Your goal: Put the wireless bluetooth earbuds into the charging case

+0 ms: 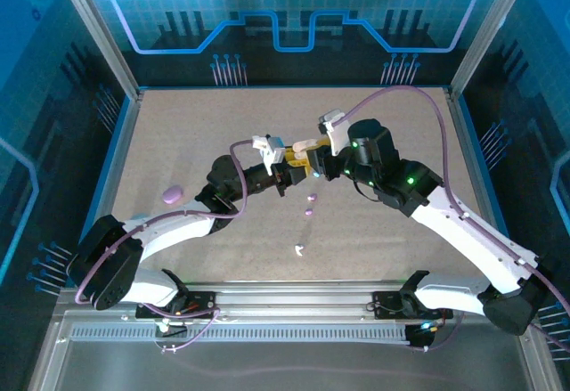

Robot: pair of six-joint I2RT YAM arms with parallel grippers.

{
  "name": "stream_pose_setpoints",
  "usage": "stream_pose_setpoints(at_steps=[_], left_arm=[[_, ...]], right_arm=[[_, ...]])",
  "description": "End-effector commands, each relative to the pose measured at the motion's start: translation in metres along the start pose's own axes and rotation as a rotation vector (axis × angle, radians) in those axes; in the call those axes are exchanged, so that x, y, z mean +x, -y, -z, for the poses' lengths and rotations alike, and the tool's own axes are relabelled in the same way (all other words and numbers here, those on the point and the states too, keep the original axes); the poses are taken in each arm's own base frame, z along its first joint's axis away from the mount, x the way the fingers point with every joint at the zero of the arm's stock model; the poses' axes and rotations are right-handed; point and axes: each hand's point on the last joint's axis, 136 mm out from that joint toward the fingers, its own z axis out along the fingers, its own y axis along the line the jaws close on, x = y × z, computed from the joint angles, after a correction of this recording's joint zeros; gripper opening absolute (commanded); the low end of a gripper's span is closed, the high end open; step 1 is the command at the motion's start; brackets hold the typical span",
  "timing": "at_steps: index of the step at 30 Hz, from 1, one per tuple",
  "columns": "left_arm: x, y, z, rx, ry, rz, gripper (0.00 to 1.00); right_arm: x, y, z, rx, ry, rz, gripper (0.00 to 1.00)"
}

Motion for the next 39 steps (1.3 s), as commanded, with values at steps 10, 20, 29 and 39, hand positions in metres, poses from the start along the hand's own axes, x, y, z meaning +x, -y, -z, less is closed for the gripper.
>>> stream_pose_setpoints(at_steps=[10, 20, 29, 39], left_arm=[[-0.028, 0.012, 0.003, 0.032, 0.101, -0.11, 0.23], [-0.025, 0.013, 0.003, 0.04, 0.086, -0.115, 0.23], [-0.024, 0.014, 0.003, 0.041, 0.074, -0.121, 0.23], [-0.023, 0.015, 0.005, 0.042, 0.069, -0.14, 0.23]], right_arm=[[-0.005, -0.013, 0.013, -0.098, -0.011, -0.061, 0.44], [-0.02, -0.003, 0.022, -0.146, 0.005, -0.238, 0.59], [-0.028, -0.001, 0.027, -0.18, 0.021, -0.303, 0.62], [-0.014, 0.019, 0.02, -0.116, -0.034, -0.364, 0.5]])
